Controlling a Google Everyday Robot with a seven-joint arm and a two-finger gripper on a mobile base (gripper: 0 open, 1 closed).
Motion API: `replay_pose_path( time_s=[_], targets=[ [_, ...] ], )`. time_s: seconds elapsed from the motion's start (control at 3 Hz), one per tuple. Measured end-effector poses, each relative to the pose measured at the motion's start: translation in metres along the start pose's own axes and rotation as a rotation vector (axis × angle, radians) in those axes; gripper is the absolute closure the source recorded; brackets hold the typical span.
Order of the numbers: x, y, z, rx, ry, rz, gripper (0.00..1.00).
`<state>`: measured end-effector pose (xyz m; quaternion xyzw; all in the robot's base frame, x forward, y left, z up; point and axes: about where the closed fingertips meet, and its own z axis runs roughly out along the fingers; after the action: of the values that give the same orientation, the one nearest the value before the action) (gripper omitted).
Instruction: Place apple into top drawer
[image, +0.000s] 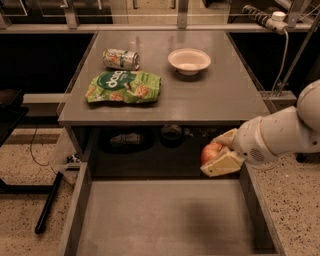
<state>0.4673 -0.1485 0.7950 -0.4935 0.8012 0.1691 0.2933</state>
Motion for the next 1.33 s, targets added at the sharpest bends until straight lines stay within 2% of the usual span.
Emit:
replay_pose_path(
  time_s=[0.33, 0.67, 1.0, 1.33],
  targets=[
    [0.025, 0.003, 0.039, 0.006, -0.034, 0.033, 1.0],
    [0.037, 0.001, 0.079, 0.038, -0.079, 0.022, 1.0],
    [0.044, -0.013, 0.115, 0.077, -0.112, -0.01, 1.0],
    [0.06, -0.018, 0.144, 0.096, -0.127, 0.003, 1.0]
  ],
)
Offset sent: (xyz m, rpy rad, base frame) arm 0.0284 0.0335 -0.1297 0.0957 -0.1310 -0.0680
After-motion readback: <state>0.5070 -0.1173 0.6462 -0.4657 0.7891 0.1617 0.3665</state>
